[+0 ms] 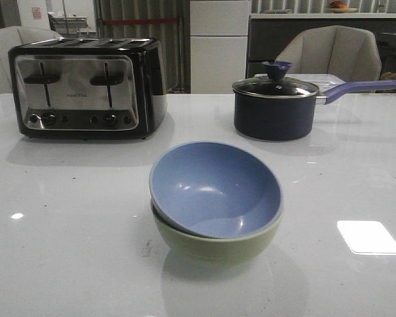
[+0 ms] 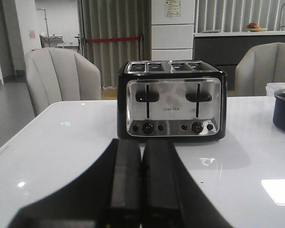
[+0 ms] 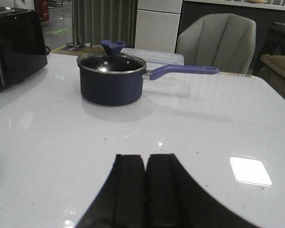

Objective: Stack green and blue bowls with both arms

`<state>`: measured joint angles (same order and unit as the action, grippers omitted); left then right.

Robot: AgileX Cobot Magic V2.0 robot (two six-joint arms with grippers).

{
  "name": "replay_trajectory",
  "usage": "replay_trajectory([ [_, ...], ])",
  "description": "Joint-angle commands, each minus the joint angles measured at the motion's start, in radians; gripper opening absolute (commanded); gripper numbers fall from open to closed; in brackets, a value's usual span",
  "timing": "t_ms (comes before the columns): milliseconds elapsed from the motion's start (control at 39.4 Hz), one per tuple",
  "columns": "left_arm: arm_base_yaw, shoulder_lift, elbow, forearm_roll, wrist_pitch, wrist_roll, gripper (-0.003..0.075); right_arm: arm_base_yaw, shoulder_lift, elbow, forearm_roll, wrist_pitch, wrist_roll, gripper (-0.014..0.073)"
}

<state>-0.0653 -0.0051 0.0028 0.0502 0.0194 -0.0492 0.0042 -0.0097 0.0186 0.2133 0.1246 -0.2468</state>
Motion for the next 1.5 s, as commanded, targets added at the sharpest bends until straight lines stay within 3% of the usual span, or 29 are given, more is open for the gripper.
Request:
replay_trajectory([
  [0, -0.008, -0.017, 0.009, -0.002, -0.088, -0.008, 0.0098, -0.002, -0.02, 0.004, 0.007, -0.125, -0.007, 0.0028],
  [330, -0.008, -0.017, 0.009, -0.002, -0.085, -0.008, 0.0098, 0.002, -0.02, 0.005, -0.011, -0.18, 0.012, 0.0028],
  [533, -0.008, -0.017, 0.009, -0.002, -0.084, -0.008, 0.0098, 0.006, -0.02, 0.005, -0.279, -0.255, 0.311, 0.0028],
  [761, -0.008, -0.017, 0.009, -0.002, -0.084, -0.008, 0.0098, 0.006, -0.02, 0.005, -0.226, -0.208, 0.313, 0.0028],
  [1472, -0.008, -0.017, 0.009, -0.002, -0.084, -0.008, 0.0098, -0.003, -0.02, 0.005, -0.233, -0.186, 0.312, 0.0028],
])
